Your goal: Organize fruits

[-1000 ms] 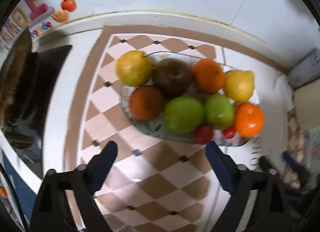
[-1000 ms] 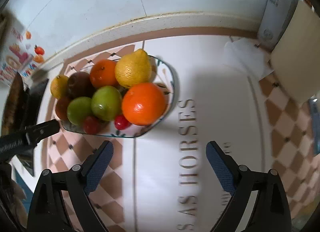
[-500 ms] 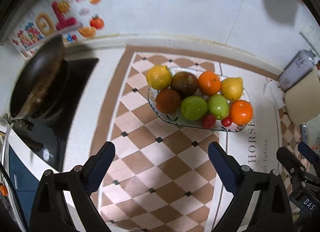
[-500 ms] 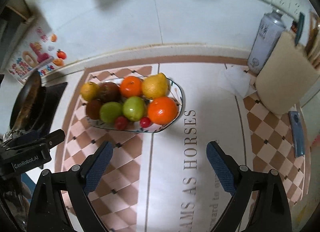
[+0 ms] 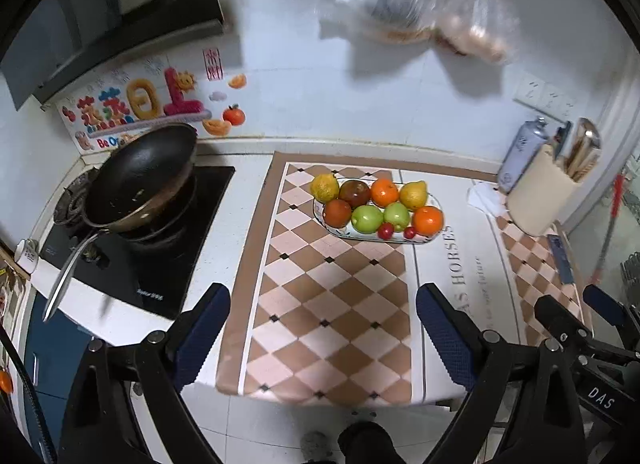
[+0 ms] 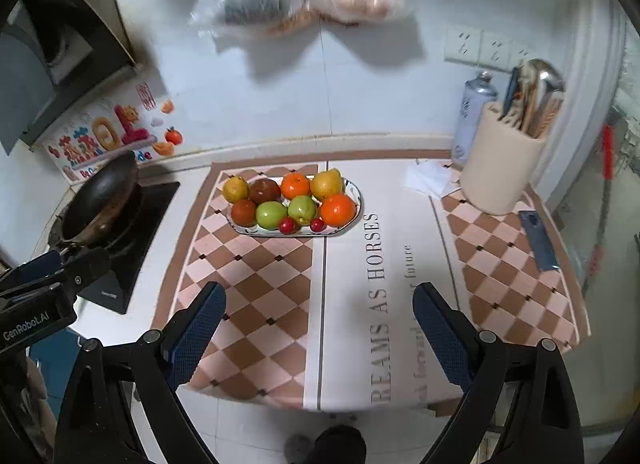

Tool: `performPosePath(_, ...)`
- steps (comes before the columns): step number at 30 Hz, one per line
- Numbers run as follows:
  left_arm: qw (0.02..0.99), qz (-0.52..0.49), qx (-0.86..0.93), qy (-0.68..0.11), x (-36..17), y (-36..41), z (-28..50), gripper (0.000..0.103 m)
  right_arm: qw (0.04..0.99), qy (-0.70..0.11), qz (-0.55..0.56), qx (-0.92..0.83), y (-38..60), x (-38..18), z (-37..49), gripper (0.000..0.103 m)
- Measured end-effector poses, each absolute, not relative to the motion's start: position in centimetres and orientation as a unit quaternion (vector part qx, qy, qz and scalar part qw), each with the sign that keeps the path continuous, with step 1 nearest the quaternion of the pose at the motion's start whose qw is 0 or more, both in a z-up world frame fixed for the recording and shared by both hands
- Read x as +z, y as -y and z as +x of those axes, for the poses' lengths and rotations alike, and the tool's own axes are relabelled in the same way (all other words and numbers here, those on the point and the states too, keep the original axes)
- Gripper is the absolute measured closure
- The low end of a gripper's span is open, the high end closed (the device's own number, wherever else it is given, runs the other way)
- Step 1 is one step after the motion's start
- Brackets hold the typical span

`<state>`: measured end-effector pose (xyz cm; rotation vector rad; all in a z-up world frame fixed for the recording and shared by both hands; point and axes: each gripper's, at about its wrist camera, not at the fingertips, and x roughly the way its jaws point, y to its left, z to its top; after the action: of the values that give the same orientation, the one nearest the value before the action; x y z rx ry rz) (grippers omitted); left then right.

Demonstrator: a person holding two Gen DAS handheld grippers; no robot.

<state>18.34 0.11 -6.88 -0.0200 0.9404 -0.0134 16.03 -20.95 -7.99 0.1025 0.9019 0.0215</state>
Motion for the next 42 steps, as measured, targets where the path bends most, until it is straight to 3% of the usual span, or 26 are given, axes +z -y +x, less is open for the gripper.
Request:
performPosePath(18, 0.919, 0.003, 0.005, -0.393, 0.6, 2.1, 4.8, 0.008, 0.934, -0.353, 0.03, 0.048, 22.1, 2.5, 0.7, 0.002)
performPosePath(33, 0.919, -0.002, 0.022, -0.395, 0.5, 2.7, 3.4, 0.008, 0.928, -0.364, 0.049, 0.065, 23.9, 2.2, 0.0, 0.001)
performPosePath(35, 0.917, 0.0, 0.024, -0.398, 0.4, 2.7, 3.6, 0.001, 0.926, -0.369, 0.045, 0.063, 24.0, 1.8, 0.8, 0.001)
performPosePath(42, 0.911, 0.008, 0.034, -0.411, -0.9, 2.7, 7.5, 0.0, 0.919, -0.385, 0.041, 0.067, 23.7, 0.6, 5.1, 0.001)
